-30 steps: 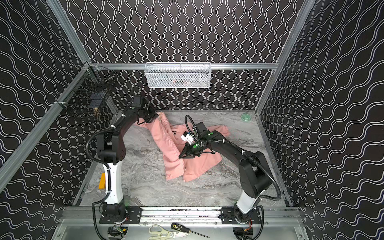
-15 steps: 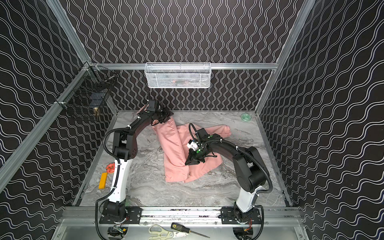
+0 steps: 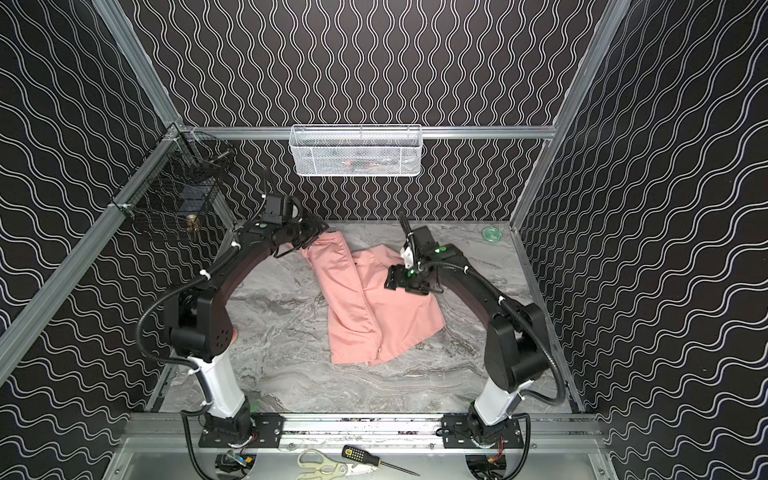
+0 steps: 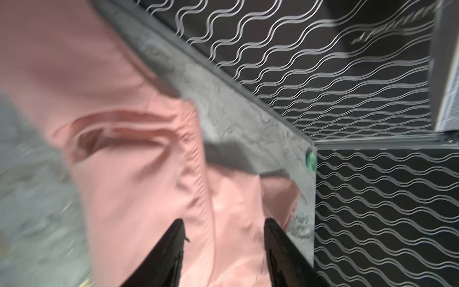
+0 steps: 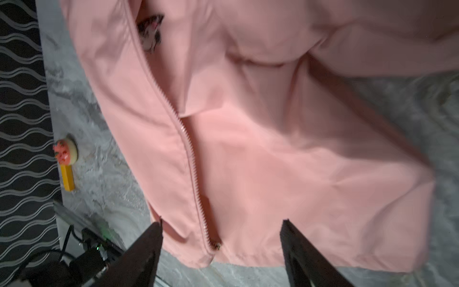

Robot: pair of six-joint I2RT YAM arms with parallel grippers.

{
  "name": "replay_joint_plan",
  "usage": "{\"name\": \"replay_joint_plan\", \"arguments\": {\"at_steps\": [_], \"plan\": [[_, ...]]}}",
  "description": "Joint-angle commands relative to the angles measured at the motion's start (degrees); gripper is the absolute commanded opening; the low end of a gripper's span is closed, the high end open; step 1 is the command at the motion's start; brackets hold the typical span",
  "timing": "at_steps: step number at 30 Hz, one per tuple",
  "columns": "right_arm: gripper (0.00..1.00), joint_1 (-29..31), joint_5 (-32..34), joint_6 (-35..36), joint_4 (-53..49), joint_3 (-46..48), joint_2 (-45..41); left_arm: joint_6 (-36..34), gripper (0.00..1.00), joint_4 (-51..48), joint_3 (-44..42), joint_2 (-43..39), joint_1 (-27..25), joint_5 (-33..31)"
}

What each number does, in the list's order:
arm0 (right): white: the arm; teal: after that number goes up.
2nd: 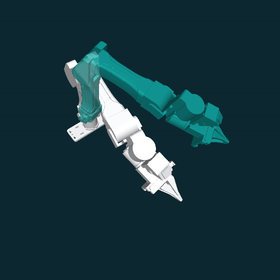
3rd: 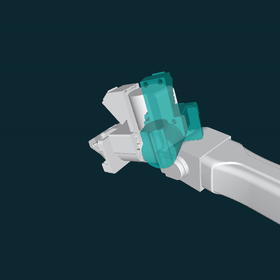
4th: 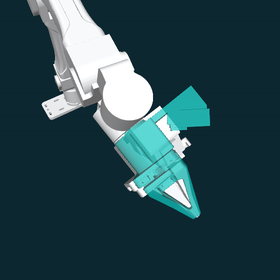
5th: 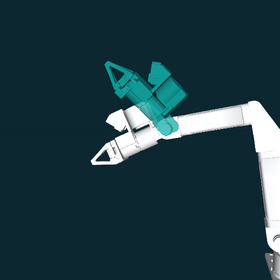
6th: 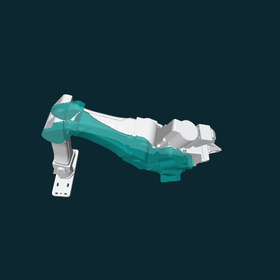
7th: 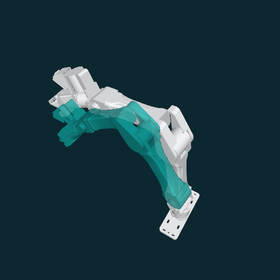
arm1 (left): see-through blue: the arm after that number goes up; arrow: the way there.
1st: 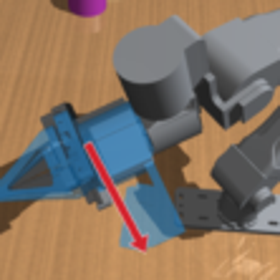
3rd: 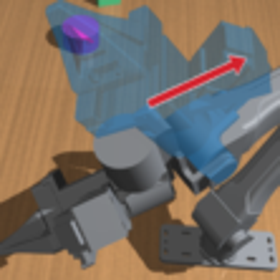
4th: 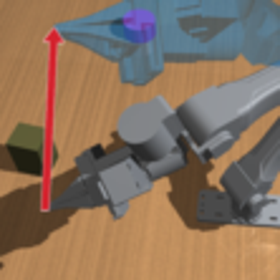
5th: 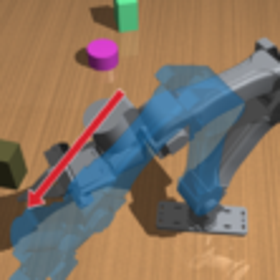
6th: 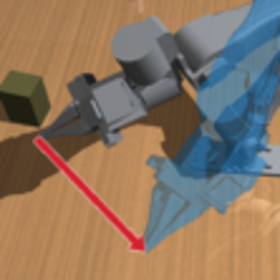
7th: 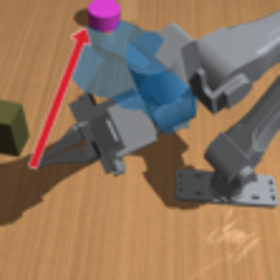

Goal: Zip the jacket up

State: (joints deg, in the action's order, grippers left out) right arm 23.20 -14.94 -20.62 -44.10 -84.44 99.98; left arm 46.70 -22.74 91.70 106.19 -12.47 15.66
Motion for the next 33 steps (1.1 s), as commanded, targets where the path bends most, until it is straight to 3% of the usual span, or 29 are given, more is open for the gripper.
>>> {"name": "replay_joint_plan", "arguments": {"at_steps": [1,8,17,20,22,24,27,33], "plan": [[0.77,-1.21,8.10,0.16,-3.61,-7.50,5.95,-2.03,0.56,-3.50,-6.95,-2.78,0.66,0.21],[0.78,-1.39,9.86,3.03,-7.76,-23.71,20.32,0.37,0.56,2.79,-17.50,-2.30,2.24,5.43],[0.74,-1.28,4.86,1.81,-6.42,-28.17,28.30,1.79,0.51,8.33,-17.72,3.90,2.80,9.10],[0.57,-1.78,3.19,-0.09,-4.75,-27.69,29.06,1.72,0.33,8.86,-17.05,6.37,2.97,9.65],[0.37,-3.24,0.62,-2.08,-4.16,-27.41,29.44,1.18,0.12,8.39,-15.83,8.01,3.39,9.76],[0.21,-5.14,-1.47,-4.00,-3.74,-26.34,29.05,0.21,0.01,7.36,-14.29,9.28,3.97,10.07],[0.00,-9.03,-5.31,-6.14,-1.07,-21.66,25.87,-2.41,0.00,4.18,-11.08,10.39,5.20,10.13],[0.00,-16.44,-9.11,-6.32,2.44,-13.22,18.78,-8.79,0.00,-0.48,-3.79,12.64,7.70,13.77]]}}
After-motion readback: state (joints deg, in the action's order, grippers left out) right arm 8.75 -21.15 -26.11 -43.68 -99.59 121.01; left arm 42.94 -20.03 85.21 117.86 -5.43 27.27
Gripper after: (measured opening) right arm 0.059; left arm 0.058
